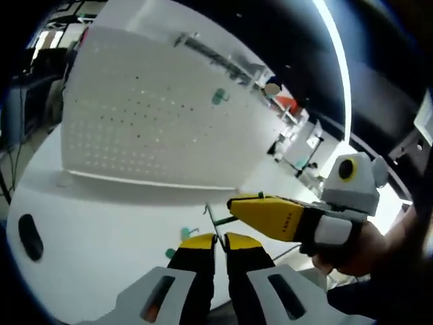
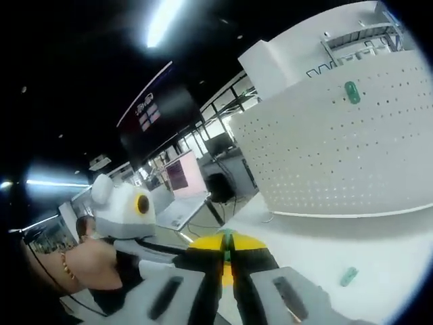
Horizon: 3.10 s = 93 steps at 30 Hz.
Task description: Insert the hook assembly into the mounting plate slot until the hook locks in place.
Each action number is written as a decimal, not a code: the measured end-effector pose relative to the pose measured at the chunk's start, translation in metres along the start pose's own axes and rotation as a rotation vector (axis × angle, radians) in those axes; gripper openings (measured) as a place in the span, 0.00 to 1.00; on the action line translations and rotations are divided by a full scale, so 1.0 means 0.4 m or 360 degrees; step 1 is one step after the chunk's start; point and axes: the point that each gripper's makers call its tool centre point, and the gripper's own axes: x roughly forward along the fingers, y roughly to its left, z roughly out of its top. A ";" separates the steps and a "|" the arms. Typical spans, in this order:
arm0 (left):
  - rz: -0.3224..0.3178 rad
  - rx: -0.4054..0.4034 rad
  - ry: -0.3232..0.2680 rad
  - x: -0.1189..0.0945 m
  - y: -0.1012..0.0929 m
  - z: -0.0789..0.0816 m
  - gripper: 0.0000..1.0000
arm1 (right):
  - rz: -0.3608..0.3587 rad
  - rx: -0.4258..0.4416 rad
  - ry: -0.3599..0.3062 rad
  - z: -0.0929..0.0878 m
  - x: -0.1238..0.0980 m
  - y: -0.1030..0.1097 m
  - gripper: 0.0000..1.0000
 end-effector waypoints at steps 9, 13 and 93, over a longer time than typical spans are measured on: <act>0.0041 -0.0030 -0.0019 -0.013 0.011 0.017 0.01 | 0.0007 0.0066 0.0003 -0.001 0.003 0.016 0.00; 0.0103 0.0095 0.0002 -0.017 0.016 0.027 0.01 | 0.0009 0.0009 0.0016 0.002 0.006 0.017 0.00; 0.0190 0.0513 -0.0235 -0.055 -0.005 0.080 0.99 | 0.0080 -0.0095 -0.0005 0.074 -0.020 -0.021 0.00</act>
